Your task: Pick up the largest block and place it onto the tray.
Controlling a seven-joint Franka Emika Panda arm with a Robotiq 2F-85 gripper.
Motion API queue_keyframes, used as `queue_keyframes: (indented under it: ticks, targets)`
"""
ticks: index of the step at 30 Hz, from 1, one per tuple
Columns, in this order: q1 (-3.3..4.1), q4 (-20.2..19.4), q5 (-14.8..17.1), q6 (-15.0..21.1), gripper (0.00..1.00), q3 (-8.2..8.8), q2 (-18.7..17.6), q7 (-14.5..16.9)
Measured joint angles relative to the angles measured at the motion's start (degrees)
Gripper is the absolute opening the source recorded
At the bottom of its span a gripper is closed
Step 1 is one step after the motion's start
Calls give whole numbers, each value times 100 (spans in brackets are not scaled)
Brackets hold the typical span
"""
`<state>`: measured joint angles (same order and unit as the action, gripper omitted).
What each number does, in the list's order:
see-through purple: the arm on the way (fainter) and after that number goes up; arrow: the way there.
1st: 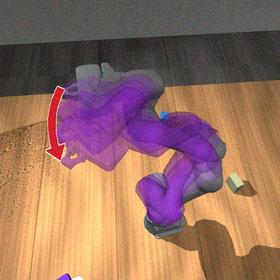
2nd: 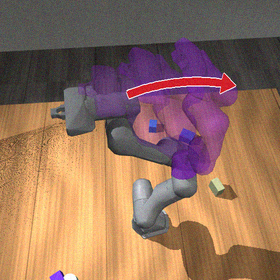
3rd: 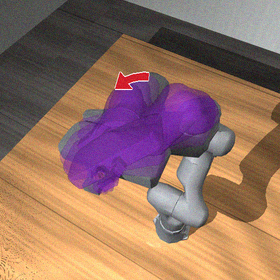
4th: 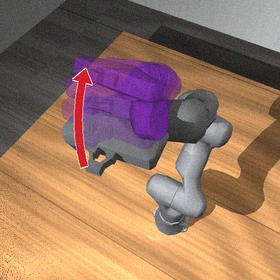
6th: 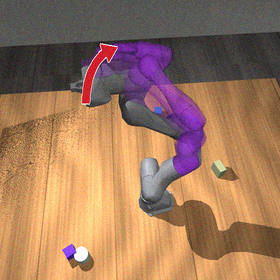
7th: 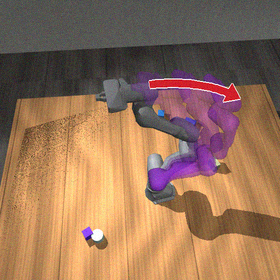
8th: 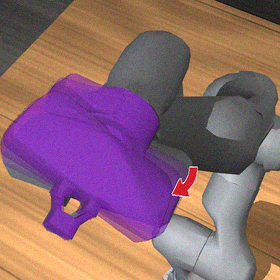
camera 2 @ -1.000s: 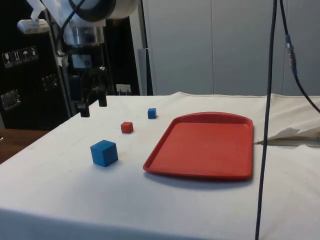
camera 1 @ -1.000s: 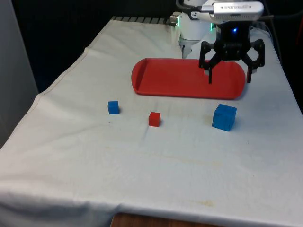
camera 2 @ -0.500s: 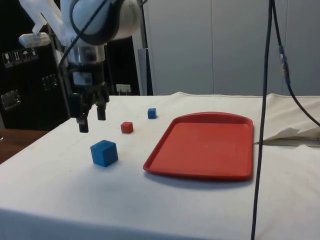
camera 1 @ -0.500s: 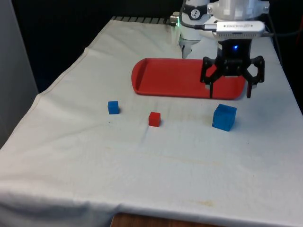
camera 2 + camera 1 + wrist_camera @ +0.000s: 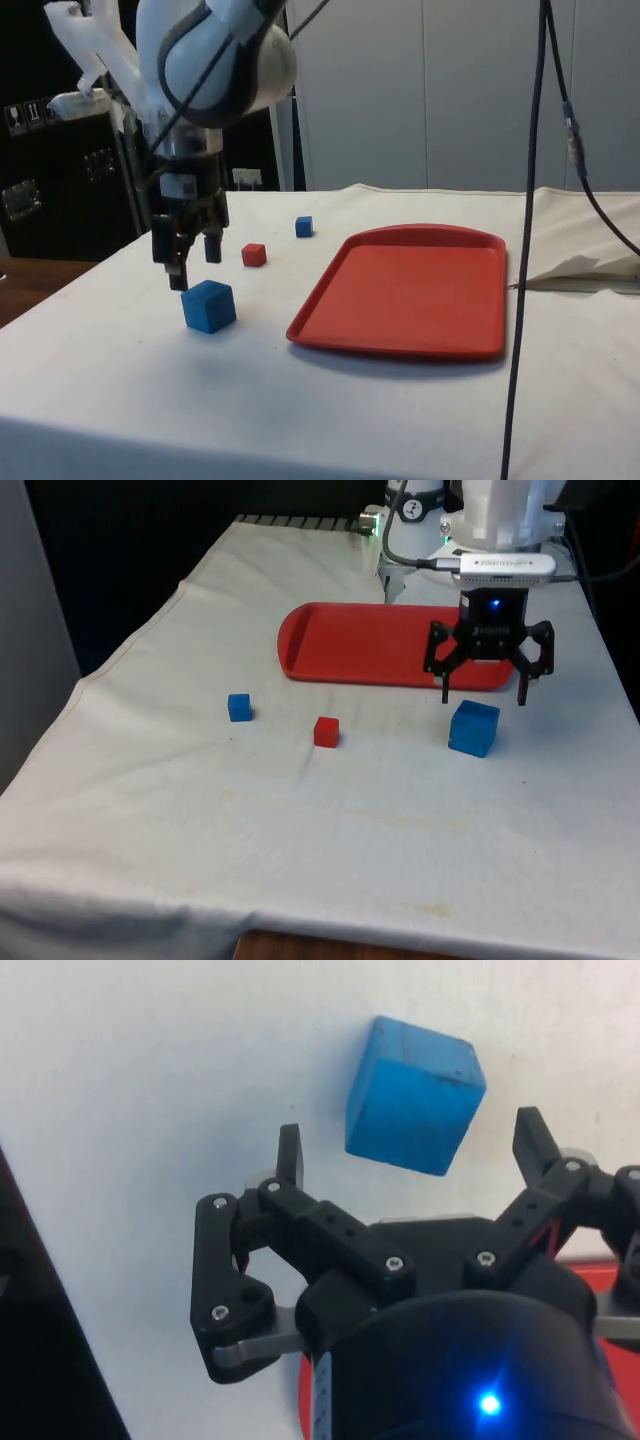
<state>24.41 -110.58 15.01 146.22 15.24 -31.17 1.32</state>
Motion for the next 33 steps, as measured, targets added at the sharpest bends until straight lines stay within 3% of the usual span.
queue_keyframes:
  ticks: [16, 17, 18, 24, 25, 33]
  targets:
    - [6, -63, 0, 561, 100, -63, -384, -183]
    - [6, -57, 0, 625, 93, -63, -435, -201]
    - [6, -57, 0, 653, 73, -63, -453, -206]
    - [6, -46, 0, 699, 4, -63, -498, -235]
    - [6, -46, 0, 699, 0, -63, -504, -241]
    - [0, -46, 0, 699, 0, -63, -504, -241]
